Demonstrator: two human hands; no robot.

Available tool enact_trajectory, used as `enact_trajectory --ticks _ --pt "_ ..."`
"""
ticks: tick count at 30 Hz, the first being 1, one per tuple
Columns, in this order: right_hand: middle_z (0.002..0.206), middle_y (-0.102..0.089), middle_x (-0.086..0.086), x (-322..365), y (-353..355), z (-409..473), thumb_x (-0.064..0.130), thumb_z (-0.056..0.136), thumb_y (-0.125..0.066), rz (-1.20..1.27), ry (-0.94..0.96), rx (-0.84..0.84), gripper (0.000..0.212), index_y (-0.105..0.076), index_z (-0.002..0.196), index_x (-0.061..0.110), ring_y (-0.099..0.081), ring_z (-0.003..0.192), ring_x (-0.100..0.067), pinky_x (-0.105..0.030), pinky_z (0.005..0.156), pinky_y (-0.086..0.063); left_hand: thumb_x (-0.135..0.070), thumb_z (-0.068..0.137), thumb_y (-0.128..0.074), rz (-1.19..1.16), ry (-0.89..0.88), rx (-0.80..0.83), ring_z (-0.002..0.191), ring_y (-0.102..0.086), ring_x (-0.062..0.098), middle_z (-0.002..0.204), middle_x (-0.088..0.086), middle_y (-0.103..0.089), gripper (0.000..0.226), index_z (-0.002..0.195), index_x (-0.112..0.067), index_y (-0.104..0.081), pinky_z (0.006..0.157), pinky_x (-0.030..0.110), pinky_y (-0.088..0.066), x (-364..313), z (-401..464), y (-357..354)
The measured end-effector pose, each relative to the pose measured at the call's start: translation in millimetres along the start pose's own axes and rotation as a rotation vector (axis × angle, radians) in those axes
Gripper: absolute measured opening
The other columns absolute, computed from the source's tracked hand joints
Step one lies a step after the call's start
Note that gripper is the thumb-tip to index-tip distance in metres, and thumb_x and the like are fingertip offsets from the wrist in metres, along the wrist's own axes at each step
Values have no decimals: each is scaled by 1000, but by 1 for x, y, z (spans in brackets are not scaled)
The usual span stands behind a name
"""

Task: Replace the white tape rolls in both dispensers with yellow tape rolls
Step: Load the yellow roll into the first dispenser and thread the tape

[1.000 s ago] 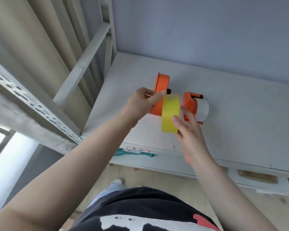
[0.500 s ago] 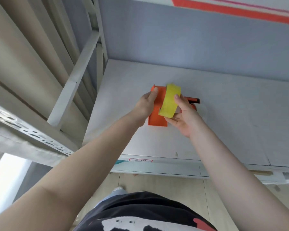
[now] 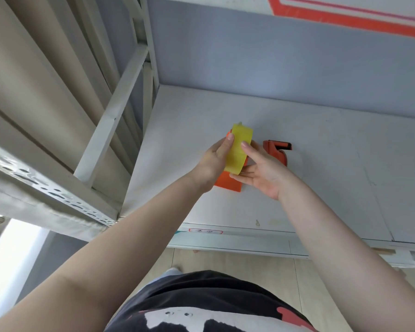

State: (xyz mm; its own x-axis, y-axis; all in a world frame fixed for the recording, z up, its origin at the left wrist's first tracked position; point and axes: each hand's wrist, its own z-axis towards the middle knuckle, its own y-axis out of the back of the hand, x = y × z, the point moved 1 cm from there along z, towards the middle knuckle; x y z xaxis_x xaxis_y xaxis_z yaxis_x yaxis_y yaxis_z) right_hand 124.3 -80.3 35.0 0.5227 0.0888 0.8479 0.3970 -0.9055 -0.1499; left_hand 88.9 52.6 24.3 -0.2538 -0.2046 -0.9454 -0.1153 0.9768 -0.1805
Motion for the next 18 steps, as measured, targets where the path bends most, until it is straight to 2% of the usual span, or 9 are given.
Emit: enact_trajectory --ticks 2,6,10,13,15,17,18 --pt "131 -61 -5 -1 0 -3 46 87 -62 -27 16 -1 61 -37 141 34 -67 107 -30 -44 99 -51 -53 88 -46 -21 -7 11 119 -60 27 123 11 -67 56 123 -12 -62 109 45 -40 2 -1 -2" --pt "129 -62 -2 -3 -1 -6 49 85 -63 -65 19 -23 69 -32 145 37 -68 105 -29 -41 96 -53 -50 83 -49 -53 27 7 118 -60 33 121 17 -67 57 118 -7 -64 108 49 -39 2 -2 -2" --pt "128 -63 -2 -8 -4 -10 48 87 -61 -51 24 -34 62 -35 143 40 -68 105 -26 -39 97 -52 -44 83 -48 -14 41 25 108 -63 30 120 21 -66 54 115 -4 -64 100 40 -44 -3 -6 0" --pt "127 -65 -4 -20 -8 -20 40 91 -58 -49 -13 -43 54 -37 141 38 -67 106 -23 -37 96 -52 -38 91 -47 25 71 64 98 -63 23 111 14 -68 36 107 -10 -65 93 34 -47 15 -15 4" --pt "131 -62 -1 -29 -15 -31 36 93 -57 -168 41 -106 54 -35 141 38 -65 108 -17 -30 91 -51 -31 100 -41 30 87 67 95 -65 17 107 7 -69 30 107 -13 -64 91 29 -50 32 -25 10" --pt "137 -51 10 -26 -15 -34 37 92 -58 -441 172 -205 60 -32 146 32 -53 120 -11 -25 96 -42 -31 101 -39 41 88 64 96 -67 13 108 2 -70 31 113 -14 -62 92 25 -50 39 -31 13" --pt "144 -45 9 -22 -12 -31 40 91 -59 -590 214 -260 64 -30 147 29 -47 127 -11 -27 102 -38 -31 101 -39 40 86 59 95 -67 11 108 1 -70 31 114 -14 -62 90 23 -51 39 -32 15"
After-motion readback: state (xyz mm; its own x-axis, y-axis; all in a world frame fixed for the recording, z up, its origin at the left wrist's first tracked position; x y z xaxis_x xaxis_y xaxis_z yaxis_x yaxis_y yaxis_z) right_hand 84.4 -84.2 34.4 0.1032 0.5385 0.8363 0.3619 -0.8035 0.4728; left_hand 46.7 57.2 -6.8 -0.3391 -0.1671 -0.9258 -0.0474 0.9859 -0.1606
